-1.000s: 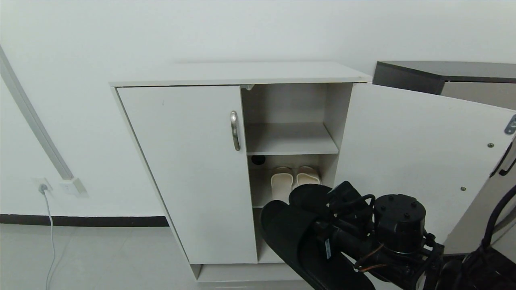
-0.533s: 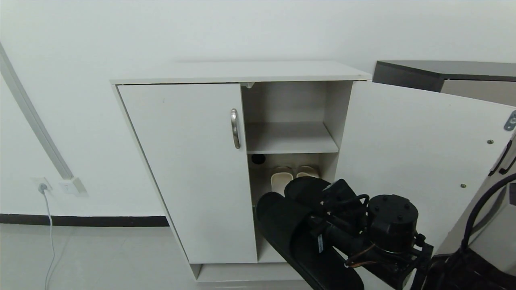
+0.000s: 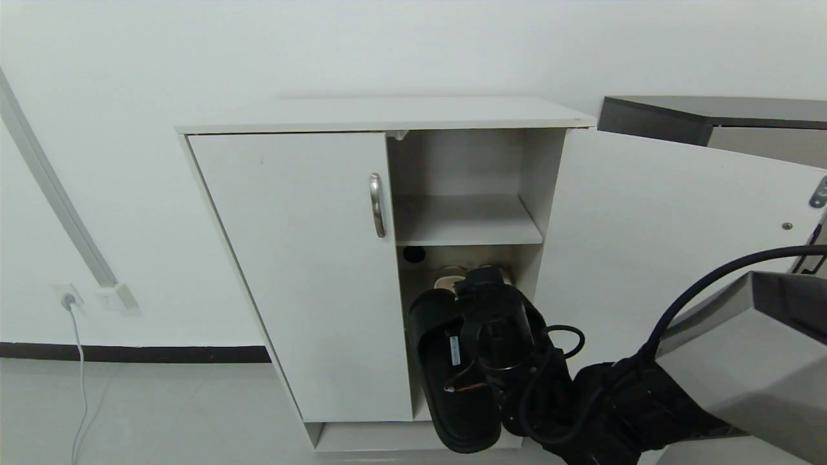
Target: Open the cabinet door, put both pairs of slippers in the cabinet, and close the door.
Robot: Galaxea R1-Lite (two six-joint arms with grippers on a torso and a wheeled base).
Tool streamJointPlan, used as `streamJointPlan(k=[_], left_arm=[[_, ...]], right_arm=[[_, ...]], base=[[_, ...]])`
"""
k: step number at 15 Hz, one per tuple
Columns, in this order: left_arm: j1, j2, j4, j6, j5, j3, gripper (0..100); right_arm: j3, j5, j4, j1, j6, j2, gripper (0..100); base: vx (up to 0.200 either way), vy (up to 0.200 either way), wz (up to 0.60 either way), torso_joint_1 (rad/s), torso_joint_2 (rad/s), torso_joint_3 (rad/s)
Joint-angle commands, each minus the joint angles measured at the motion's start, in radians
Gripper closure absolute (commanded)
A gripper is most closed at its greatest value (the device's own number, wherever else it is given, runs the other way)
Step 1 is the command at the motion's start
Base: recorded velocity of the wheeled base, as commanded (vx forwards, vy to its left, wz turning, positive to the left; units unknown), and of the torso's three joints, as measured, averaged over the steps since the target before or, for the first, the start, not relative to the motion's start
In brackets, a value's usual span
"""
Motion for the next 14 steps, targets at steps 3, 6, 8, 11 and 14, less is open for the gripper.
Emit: streamJointPlan(k=[3, 6, 8, 11, 14], left_arm=[[0.0, 0.001, 0.0, -0.002, 0.0, 0.0, 100], [0.0, 0.001, 0.0, 0.0, 0.0, 0.0, 100], [0.0, 0.001, 0.0, 0.0, 0.0, 0.0, 100], [-0.002, 0.001, 0.0, 0.001, 0.0, 0.0, 100], [0.0, 0.001, 0.0, 0.0, 0.0, 0.0, 100]], right_arm=[[-0.172, -0.012, 0.22, 0.004, 0.052, -0.103, 100], [-0.325, -0.057, 0.448, -0.022, 0.121, -0.109, 100], [-0.351, -0.073, 0.465, -0.03, 0.121, -0.093, 100], [-0.376, -0.075, 0.467, -0.033, 0.12, -0.074, 100], [-0.376, -0.076, 0.465, -0.037, 0.12, -0.066, 100]], base=[[0.0, 0.0, 0.0, 0.0, 0.0, 0.0], [0.0, 0.0, 0.0, 0.0, 0.0, 0.0], [0.0, 0.0, 0.0, 0.0, 0.0, 0.0], [0.0, 0.0, 0.0, 0.0, 0.0, 0.0], [0.0, 0.0, 0.0, 0.0, 0.0, 0.0]])
